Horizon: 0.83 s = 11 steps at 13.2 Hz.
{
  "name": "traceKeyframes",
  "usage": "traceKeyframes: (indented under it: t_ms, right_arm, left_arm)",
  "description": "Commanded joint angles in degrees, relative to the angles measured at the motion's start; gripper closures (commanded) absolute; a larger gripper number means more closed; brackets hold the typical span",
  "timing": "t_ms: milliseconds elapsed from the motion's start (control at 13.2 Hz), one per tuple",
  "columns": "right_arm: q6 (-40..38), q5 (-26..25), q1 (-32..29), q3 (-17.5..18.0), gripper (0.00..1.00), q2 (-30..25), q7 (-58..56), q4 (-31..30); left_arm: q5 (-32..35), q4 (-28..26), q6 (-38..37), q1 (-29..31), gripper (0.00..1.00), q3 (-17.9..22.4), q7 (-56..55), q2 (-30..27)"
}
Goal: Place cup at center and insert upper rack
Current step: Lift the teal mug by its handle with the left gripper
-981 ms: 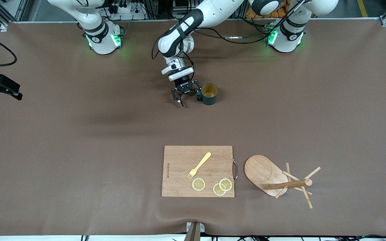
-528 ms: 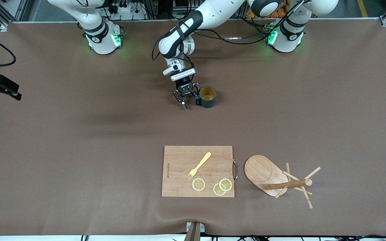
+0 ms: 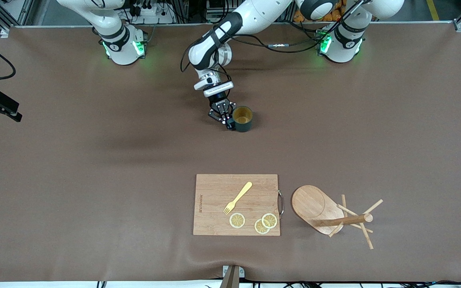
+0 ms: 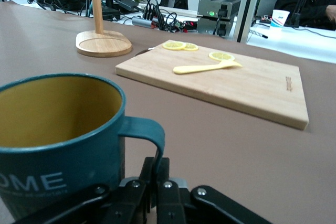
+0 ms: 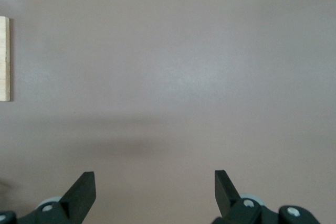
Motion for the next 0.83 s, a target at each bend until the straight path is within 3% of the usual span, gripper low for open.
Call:
traceKeyframes:
  t_ms: [0, 377, 755]
  right_arm:
    - [-0.1, -0.2, 0.0, 0.4, 0.00, 0.8, 0.1, 1.7]
    - [-0.1, -0.2, -0.3, 0.4, 0.00, 0.8, 0.1, 1.7]
    - [-0.2, -0.2, -0.4, 0.4, 0.00, 0.8, 0.0, 1.6]
  left_arm:
    - [0.7, 0.4, 0.2, 2.7, 1.00, -0.4, 1.2, -3.5]
    - [-8.0, 12.8, 3.4, 11.3, 1.00, -3.1, 15.3, -5.3]
    - [-25.3, 13.4, 11.2, 21.9, 1.00, -4.7, 38.7, -15.8]
